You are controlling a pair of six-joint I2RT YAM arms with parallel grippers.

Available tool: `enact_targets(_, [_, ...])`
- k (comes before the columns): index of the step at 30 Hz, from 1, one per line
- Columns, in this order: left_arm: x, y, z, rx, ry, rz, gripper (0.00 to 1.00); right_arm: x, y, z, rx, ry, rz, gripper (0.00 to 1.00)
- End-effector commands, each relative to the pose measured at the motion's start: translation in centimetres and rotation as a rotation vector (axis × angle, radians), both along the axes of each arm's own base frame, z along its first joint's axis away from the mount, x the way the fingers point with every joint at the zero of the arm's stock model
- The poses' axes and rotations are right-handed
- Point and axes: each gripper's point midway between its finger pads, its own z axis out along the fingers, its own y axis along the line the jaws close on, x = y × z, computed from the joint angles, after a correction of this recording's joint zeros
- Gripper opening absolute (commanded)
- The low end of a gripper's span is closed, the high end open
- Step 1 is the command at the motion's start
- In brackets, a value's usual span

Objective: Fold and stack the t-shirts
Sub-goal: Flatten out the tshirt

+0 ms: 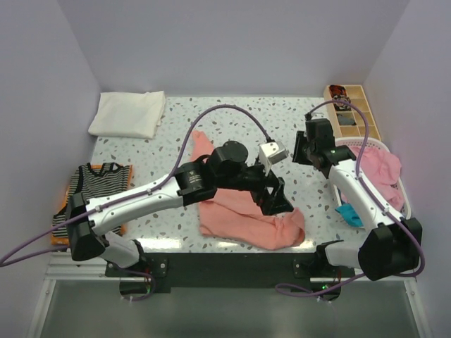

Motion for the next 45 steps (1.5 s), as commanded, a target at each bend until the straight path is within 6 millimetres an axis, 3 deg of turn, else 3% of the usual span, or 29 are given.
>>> enact_targets(1, [5.1, 3.5, 3.0, 0.001, -0.199, 0.307, 1.0, -0.5, -0.7, 0.3, -0.011, -0.001, -0.043, 0.38])
enact_targets(2, [6.3, 4.9, 1.7, 0.057, -0.217, 0.384, 1.0, -0.8, -0.6, 0.2, -0.005, 0.017, -0.035, 0.38])
enact_targets(3, [7.4, 6.7, 2.1, 0.071, -0.24, 0.48, 1.0, -1.0, 0.1, 0.4, 0.022, 0.022, -0.01, 0.38])
enact_targets(4, [9.9, 9.2, 1.5, 0.126, -0.277, 0.664, 1.0, -1.4, 0.6, 0.3, 0.043, 0.034, 0.011, 0.39])
enact_targets(5, [11.4, 11.3, -0.6, 0.19, -0.27, 0.742, 1.0, -1.9, 0.9, 0.1, 0.057, 0.054, 0.029, 0.39])
enact_targets(7, [12.9, 14.4, -1.7, 0.222, -0.241, 0.825, 1.0, -3.1, 2.0, -0.2, 0.112, 0.087, 0.071, 0.4])
enact_targets(8, [14.3, 16.7, -4.2, 0.274, -0.186, 0.895, 1.0, -3.6, 2.0, -0.6, 0.117, 0.099, 0.074, 0.41])
enact_targets(10, [15.1, 18.7, -6.1, 0.308, -0.144, 0.966, 1.0, -5.7, 3.7, -1.6, 0.197, 0.163, 0.156, 0.42])
enact_targets(11, [15.1, 19.8, -8.6, 0.355, -0.098, 1.001, 1.0, -6.4, 4.3, -1.8, 0.227, 0.182, 0.183, 0.43])
enact_targets(12, [15.0, 20.0, -10.2, 0.386, -0.071, 1.012, 1.0, -7.4, 4.8, -2.7, 0.25, 0.215, 0.209, 0.43])
enact_targets(15, [13.6, 20.0, -15.6, 0.464, 0.065, 1.014, 1.0, -9.1, 6.7, -2.7, 0.348, 0.236, 0.293, 0.44])
enact_targets(17, [12.3, 20.1, -19.3, 0.509, 0.161, 1.012, 1.0, -9.5, 7.2, -2.6, 0.372, 0.23, 0.315, 0.44])
enact_targets(19, [11.3, 20.8, -21.5, 0.54, 0.205, 1.018, 1.0, -9.6, 7.1, -2.7, 0.365, 0.224, 0.313, 0.46])
enact_targets(23, [10.9, 22.8, -23.5, 0.627, 0.231, 1.102, 1.0, -9.4, 6.8, -2.7, 0.343, 0.227, 0.312, 0.46])
enact_targets(26, [11.4, 24.1, -23.7, 0.656, 0.214, 1.176, 1.0, -9.2, 7.0, -2.9, 0.347, 0.228, 0.317, 0.46])
enact_targets(29, [12.1, 23.7, -23.2, 0.632, 0.206, 1.178, 1.0, -9.2, 7.0, -3.5, 0.344, 0.239, 0.317, 0.46])
enact_targets(35, [12.3, 22.5, -25.1, 0.664, 0.236, 1.133, 1.0, -9.2, 6.7, -3.9, 0.324, 0.247, 0.312, 0.46])
enact_targets(38, [12.9, 22.2, -24.9, 0.635, 0.227, 1.137, 0.98, -9.1, 6.7, -3.9, 0.324, 0.244, 0.312, 0.46])
enact_targets(39, [13.2, 22.2, -24.7, 0.626, 0.218, 1.144, 0.95, -9.1, 6.7, -3.9, 0.324, 0.242, 0.312, 0.45])
enact_targets(42, [14.6, 22.4, -23.2, 0.589, 0.173, 1.182, 0.46, -9.1, 6.5, -4.1, 0.318, 0.244, 0.307, 0.44])
enact_targets(43, [15.3, 22.6, -22.2, 0.577, 0.147, 1.191, 0.19, -9.1, 6.5, -4.0, 0.316, 0.24, 0.305, 0.43])
enact_targets(45, [16.7, 23.0, -20.5, 0.556, 0.101, 1.221, 0.0, -9.1, 6.2, -4.1, 0.303, 0.239, 0.296, 0.41])
